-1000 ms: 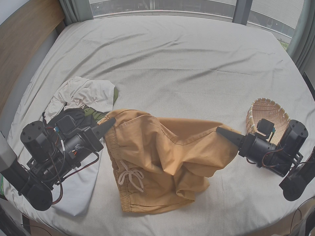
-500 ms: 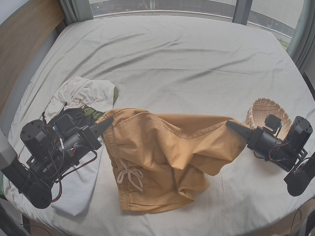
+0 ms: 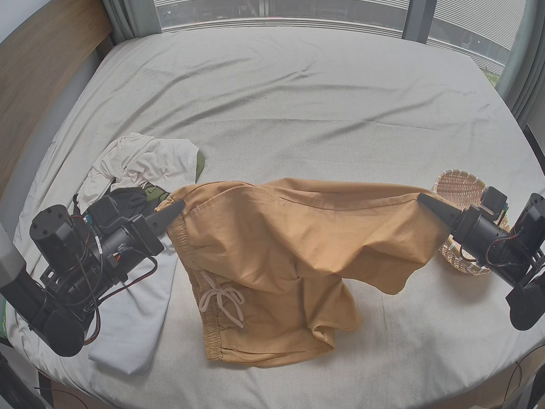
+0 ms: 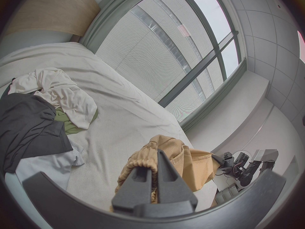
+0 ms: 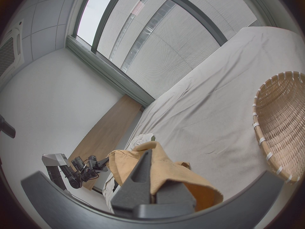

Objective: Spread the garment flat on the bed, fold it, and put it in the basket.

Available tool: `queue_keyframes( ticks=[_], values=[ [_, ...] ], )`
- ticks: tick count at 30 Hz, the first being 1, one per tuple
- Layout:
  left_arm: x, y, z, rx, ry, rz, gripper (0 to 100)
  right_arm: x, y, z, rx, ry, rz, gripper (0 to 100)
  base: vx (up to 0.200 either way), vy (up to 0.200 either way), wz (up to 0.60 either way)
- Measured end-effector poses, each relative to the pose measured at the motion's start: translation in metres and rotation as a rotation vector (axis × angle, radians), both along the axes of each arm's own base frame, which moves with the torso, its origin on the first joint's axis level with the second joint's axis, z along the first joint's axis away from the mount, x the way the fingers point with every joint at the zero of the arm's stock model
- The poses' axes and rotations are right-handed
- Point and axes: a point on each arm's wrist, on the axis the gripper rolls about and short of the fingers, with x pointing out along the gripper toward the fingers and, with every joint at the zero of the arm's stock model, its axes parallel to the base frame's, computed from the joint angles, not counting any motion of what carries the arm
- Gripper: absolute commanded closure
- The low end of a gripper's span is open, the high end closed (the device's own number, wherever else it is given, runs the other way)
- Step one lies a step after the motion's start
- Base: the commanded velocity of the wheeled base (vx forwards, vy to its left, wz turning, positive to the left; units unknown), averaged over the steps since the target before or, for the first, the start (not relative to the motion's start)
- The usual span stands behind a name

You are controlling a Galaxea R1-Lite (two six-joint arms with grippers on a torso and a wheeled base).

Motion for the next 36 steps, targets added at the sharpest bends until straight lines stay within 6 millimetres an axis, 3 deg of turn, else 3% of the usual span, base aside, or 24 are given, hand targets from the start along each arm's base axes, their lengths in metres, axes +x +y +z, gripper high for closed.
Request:
queue_keyframes(
  ticks=[10, 36],
  values=[
    [0.002, 0.001, 0.002, -0.002, -0.008, 0.007, 100, 0.001, -0.015, 0.002, -0.003, -0.008, -0.023, 100, 0.000, 0.000, 0.00],
    [0.010, 0.011, 0.006, -0.006, -0.031, 0.048, 100, -0.001, -0.029, 0.007, -0.006, -0.029, -0.053, 100, 0.000, 0.000, 0.00]
  ],
)
